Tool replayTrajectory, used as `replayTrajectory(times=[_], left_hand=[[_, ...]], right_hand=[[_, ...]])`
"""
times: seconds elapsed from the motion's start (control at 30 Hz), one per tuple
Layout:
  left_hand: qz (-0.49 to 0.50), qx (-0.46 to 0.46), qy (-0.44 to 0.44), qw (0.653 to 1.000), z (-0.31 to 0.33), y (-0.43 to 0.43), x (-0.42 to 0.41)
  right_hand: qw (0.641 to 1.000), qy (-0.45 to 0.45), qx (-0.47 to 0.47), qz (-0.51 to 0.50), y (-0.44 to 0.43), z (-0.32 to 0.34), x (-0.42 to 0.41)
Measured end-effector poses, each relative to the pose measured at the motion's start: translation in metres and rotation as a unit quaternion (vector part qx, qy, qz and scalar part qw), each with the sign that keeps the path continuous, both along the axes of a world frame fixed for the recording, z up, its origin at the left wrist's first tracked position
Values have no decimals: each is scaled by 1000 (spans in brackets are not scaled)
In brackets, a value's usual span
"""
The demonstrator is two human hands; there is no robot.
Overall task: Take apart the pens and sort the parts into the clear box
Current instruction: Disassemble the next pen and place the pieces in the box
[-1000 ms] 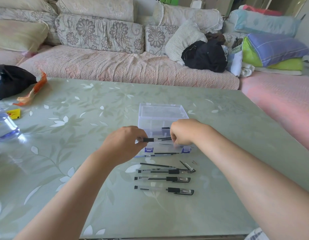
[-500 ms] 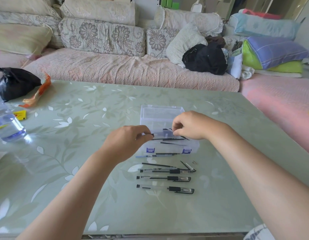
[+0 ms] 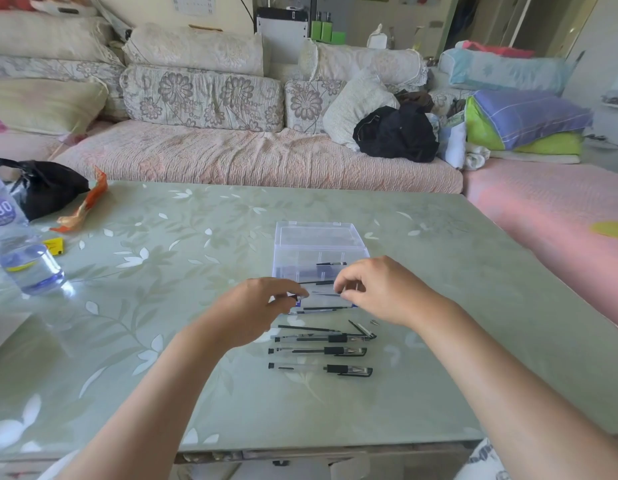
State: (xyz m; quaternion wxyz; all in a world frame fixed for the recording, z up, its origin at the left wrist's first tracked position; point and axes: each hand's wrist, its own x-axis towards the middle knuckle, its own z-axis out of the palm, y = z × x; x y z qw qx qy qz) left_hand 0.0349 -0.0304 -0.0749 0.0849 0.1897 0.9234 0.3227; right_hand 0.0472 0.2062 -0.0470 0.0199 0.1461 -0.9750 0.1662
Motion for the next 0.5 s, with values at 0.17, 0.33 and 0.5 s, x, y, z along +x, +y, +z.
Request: replayTrajectory(times=[0.17, 0.33, 0.5], left_hand=[[1, 14, -11, 1000, -2, 5, 2], [-10, 26, -21, 999, -4, 8, 2], [-13, 28, -18, 999, -4, 8, 0]], right_hand=[[1000, 4, 3, -6, 7, -7, 8], [1000, 11, 12, 0, 8, -11, 8], [1000, 13, 14, 2, 12, -14, 6]])
